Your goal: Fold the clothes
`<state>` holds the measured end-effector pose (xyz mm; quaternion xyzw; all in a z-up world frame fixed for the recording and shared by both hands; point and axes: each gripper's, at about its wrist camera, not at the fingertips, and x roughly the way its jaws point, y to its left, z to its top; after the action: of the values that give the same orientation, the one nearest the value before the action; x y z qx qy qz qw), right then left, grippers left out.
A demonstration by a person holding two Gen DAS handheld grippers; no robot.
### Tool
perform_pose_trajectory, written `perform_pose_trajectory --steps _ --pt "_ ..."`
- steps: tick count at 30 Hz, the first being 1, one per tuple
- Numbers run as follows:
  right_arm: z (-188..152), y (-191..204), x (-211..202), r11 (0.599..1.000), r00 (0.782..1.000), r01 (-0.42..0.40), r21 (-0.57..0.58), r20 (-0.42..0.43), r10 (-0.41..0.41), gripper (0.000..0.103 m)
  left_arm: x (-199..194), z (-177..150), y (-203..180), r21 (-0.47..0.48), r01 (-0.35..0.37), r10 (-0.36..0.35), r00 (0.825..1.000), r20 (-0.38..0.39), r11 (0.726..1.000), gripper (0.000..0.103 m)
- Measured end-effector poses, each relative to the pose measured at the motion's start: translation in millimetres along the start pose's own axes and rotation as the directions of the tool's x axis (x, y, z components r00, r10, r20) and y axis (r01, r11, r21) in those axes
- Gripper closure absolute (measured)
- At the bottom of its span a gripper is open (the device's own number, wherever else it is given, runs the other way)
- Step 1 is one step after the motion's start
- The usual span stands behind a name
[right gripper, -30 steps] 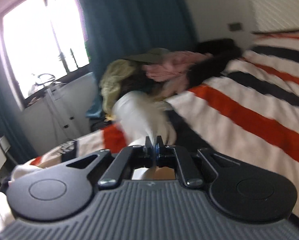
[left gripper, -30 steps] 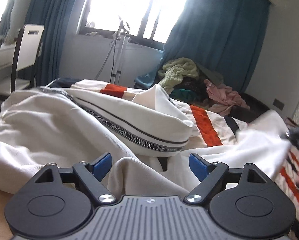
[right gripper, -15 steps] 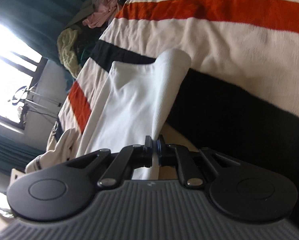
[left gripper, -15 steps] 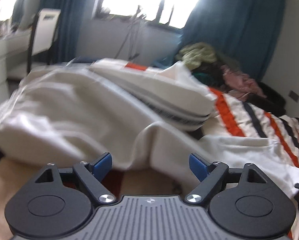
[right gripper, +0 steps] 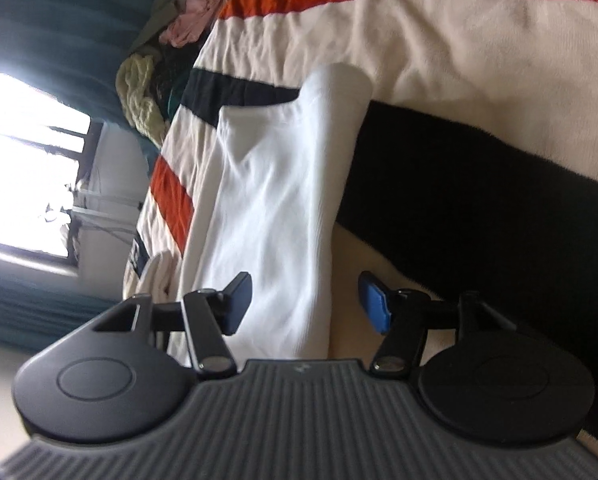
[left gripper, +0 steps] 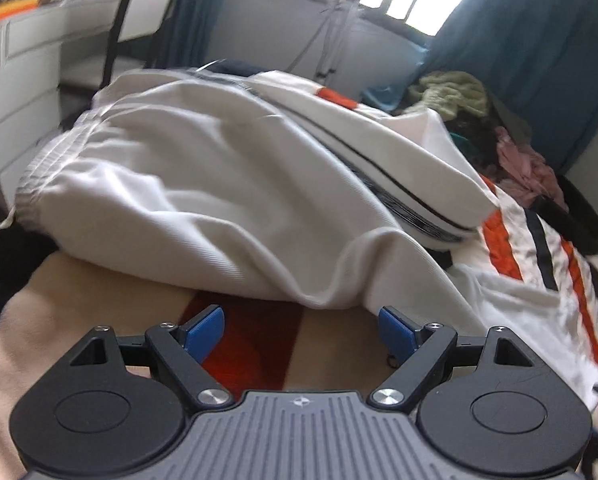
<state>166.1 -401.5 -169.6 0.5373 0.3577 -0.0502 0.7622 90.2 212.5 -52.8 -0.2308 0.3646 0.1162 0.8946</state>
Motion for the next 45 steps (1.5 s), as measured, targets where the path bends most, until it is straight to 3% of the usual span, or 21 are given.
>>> perform_pose_trajectory --steps 6,11,16,24,29,31,35,38,39,40,42,43,45 --pt "22.1 -23.5 -1.1 0.987 0.997 -0.060 0.150 0.060 0.052 0.042 -1.5 15.7 38.4 -0.123 0.011 -0.012 1.000 -0.002 0.992 0.016" --pt "38.9 -31.6 -1.0 0.975 0.990 -0.086 0.204 0.129 0.061 0.042 -3.1 21.5 68.1 -0.220 0.023 -0.021 1.000 0.013 0.975 0.016" --pt "53.6 -36.6 7.8 0.975 0.981 -0.119 0.187 0.171 0.087 0.044 -4.4 26.2 94.0 -0.308 0.036 -0.030 0.999 0.026 0.951 0.016" --pt "70.1 -41.6 26.8 0.981 0.974 -0.139 0.134 0.197 0.111 0.061 -7.9 24.8 112.1 -0.447 0.086 -0.066 0.996 0.060 0.891 0.016" --pt "73.7 -43.2 33.8 0.986 0.969 -0.117 0.115 0.232 0.088 0.066 1.6 20.6 128.1 -0.563 0.093 -0.079 0.996 0.050 0.821 0.016" --pt "74.3 -42.7 38.0 0.988 0.969 -0.110 0.112 0.233 0.082 0.066 5.1 18.3 140.1 -0.628 0.111 -0.085 0.994 0.072 0.771 0.016" --pt "74.9 -35.9 45.6 0.991 0.978 -0.099 0.089 0.191 0.080 0.067 13.1 9.2 163.7 -0.749 0.160 -0.123 0.987 0.105 0.643 0.018" --pt "73.7 -32.0 45.2 0.993 0.983 -0.085 0.077 0.171 0.071 0.067 14.1 8.4 167.3 -0.771 0.179 -0.125 0.984 0.130 0.611 0.019" --pt "73.4 -31.9 44.5 0.994 0.983 -0.083 0.076 0.169 0.069 0.073 15.5 9.5 167.3 -0.773 0.180 -0.121 0.984 0.134 0.609 0.019" --pt "73.1 -31.4 43.4 0.995 0.983 -0.074 0.072 0.171 0.061 0.093 17.6 11.4 166.5 -0.773 0.180 -0.115 0.984 0.139 0.609 0.020" --pt "71.6 -29.8 38.7 0.995 0.978 -0.073 0.063 0.200 0.059 0.095 21.3 15.9 164.5 -0.767 0.184 -0.103 0.983 0.154 0.615 0.036" --pt "70.7 -28.5 35.5 0.995 0.973 -0.079 0.060 0.220 0.064 0.095 22.8 19.2 163.3 -0.752 0.194 -0.103 0.981 0.166 0.630 0.041" --pt "68.1 -23.0 26.8 0.995 0.963 -0.090 0.053 0.259 0.073 0.096 24.4 24.9 164.6 -0.720 0.197 -0.088 0.979 0.185 0.665 0.069"
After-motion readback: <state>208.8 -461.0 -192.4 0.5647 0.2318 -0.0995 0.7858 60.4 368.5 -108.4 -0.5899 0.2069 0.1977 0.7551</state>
